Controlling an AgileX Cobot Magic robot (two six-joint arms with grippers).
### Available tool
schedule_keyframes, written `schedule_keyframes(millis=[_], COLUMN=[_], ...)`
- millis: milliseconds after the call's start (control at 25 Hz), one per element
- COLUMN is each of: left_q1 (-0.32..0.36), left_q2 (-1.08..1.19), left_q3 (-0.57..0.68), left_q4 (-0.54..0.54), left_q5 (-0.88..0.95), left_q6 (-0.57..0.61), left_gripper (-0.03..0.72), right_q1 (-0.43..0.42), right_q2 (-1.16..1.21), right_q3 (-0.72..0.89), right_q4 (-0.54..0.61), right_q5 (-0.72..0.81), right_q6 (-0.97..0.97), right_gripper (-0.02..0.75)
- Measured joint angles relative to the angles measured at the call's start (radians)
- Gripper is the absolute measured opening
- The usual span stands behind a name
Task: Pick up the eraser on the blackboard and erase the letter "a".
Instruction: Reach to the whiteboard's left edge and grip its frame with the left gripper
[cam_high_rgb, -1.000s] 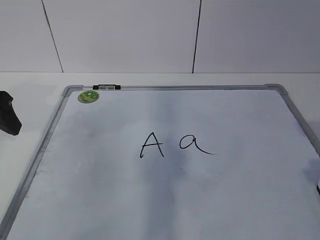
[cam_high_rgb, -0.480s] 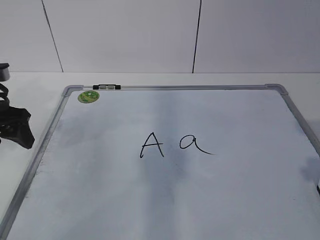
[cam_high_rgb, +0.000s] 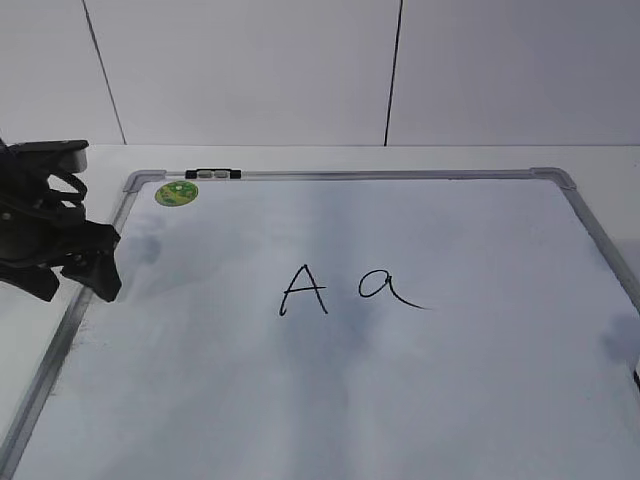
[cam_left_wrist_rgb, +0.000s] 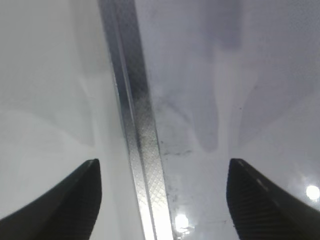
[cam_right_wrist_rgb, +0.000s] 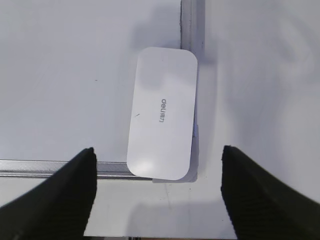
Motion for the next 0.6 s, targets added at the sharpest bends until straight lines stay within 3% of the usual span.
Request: schedule_keyframes(millis=[600], left_q1=[0.000], left_q2=[0.083], left_q3=[-0.076], left_q4=[0.007], left_q5=[0.015], left_q6=[-0.036], left_gripper=[0.584], right_q1=[0.000], right_q2=[0.000], right_q3=[0.000], right_q4=[0.006], right_q5=[0.015], right_q6=[0.000], right_gripper=[0.592])
